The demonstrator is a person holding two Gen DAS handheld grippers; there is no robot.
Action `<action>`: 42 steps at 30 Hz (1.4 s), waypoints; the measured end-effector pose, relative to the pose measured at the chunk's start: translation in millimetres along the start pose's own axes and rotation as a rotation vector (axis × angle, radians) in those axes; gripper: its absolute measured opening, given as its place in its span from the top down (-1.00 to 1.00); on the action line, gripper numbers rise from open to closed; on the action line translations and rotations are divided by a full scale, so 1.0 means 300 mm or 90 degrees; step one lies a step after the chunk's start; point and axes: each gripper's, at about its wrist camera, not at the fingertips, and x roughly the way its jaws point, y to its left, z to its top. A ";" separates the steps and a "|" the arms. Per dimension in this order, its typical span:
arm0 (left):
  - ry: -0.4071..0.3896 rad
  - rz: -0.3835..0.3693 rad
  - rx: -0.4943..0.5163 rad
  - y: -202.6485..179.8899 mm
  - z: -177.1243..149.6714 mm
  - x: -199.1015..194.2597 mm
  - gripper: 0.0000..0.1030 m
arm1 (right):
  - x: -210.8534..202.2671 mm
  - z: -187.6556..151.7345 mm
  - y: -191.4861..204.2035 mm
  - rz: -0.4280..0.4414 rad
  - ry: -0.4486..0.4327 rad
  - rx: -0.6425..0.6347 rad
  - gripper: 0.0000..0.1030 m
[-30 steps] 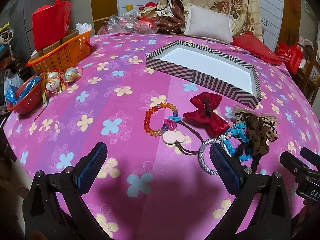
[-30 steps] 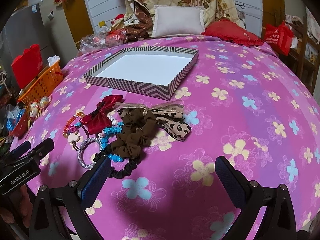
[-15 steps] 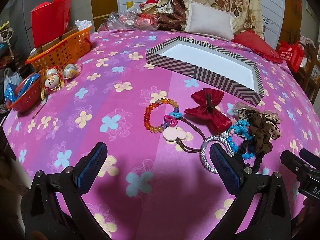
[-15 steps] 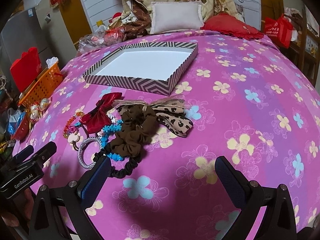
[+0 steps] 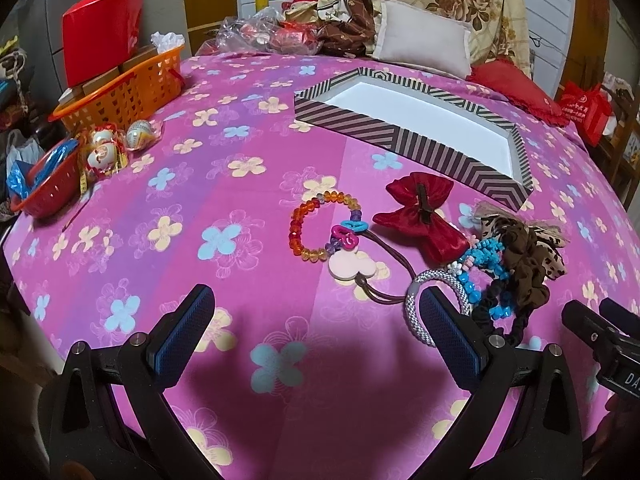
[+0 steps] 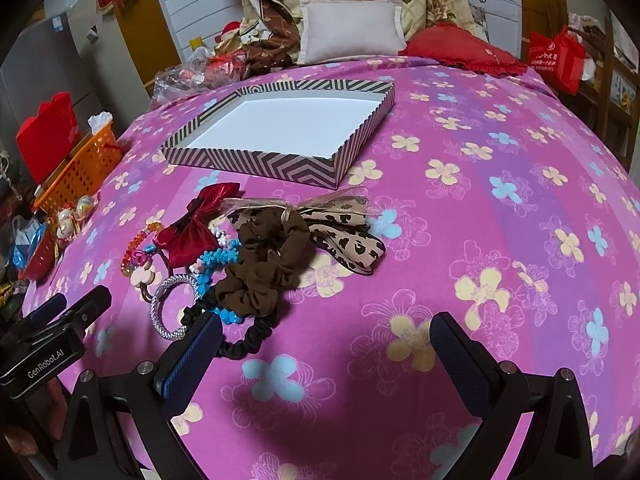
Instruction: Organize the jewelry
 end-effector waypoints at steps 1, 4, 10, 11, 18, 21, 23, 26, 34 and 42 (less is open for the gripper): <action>0.000 0.001 0.001 0.000 0.000 0.000 -0.99 | 0.001 0.001 0.001 0.000 0.001 0.000 -1.00; 0.001 0.000 0.001 0.001 0.001 0.001 -0.99 | 0.003 0.002 0.003 0.003 0.003 0.001 -1.00; 0.004 0.001 0.003 -0.004 0.000 0.011 -0.99 | 0.020 0.006 0.013 0.012 0.011 0.002 -1.00; 0.005 0.001 0.003 -0.004 -0.001 0.013 -0.99 | 0.023 0.007 0.012 0.013 0.013 0.004 -1.00; 0.007 0.002 0.001 -0.008 -0.001 0.016 -0.99 | 0.036 0.019 0.019 0.007 0.018 0.002 -1.00; 0.008 0.002 0.001 -0.007 -0.001 0.017 -0.99 | 0.045 0.020 0.020 0.002 0.023 0.000 -1.00; 0.007 0.002 0.002 -0.007 -0.001 0.016 -0.99 | 0.050 0.020 0.022 0.000 0.025 -0.003 -1.00; 0.008 0.002 0.001 -0.007 -0.001 0.016 -0.99 | 0.055 0.022 0.021 -0.001 0.026 -0.002 -1.00; 0.013 0.000 -0.006 -0.003 -0.003 0.035 -0.99 | 0.071 0.039 0.028 -0.007 0.027 -0.008 -1.00; 0.020 0.002 -0.015 0.005 0.001 0.047 -0.99 | 0.092 0.058 0.038 -0.008 0.027 -0.010 -1.00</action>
